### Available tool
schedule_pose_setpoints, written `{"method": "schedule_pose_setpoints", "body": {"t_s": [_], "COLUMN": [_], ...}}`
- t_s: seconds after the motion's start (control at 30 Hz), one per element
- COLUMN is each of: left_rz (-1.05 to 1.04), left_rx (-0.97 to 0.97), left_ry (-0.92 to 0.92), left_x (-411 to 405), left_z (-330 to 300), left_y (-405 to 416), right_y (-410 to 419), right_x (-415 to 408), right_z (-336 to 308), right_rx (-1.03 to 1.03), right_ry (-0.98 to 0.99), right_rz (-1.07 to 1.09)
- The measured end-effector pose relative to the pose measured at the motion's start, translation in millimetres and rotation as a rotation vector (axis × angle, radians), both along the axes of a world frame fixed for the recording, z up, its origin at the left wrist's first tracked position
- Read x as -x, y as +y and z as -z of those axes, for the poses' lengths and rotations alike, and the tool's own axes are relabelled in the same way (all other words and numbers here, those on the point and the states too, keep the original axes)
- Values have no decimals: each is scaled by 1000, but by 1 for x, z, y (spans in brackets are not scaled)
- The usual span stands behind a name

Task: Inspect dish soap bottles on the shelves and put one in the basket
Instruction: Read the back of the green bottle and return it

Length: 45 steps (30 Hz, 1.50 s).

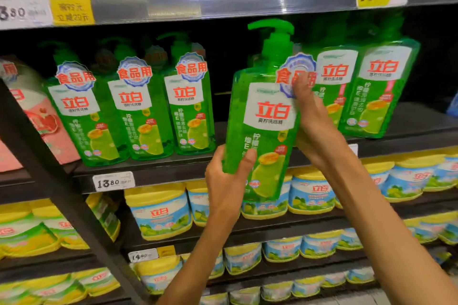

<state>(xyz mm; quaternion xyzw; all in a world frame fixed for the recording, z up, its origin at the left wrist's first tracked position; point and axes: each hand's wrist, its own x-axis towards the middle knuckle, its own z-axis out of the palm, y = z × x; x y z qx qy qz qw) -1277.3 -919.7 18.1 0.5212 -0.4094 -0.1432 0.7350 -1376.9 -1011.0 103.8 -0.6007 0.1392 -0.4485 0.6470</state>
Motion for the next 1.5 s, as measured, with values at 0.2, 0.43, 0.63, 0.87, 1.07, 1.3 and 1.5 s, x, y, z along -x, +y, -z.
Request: {"method": "schedule_pose_setpoints", "body": {"t_s": [0.2,0.43,0.63,0.87,1.07,1.3,1.5], "left_rz": [187,286,435,530,446,450,837], "left_rx": [-164,-260,-129,-258,-333,-195,-146], "left_ry": [128,383,632,579,303,338,673], "left_x": [33,56,60,57,50,50,50], "left_z": [-8,-11,-5,-7,-6,-9,-17], "left_y": [0,-10,-10,-10,5,6,11], "right_y": [-12,-16,-29,-25,-18,-21,-26], "right_x": [29,48,63,49,43,44,35], "right_z": [2,0,1,12,8,-1,10], "right_rx": [-79,-87,-107,-203,-82,-84,-249], "right_ry": [-97,-50,96,-37,-43,-33,-175], "right_rz": [-72,-28,-203,-233,14,-32,-375]}}
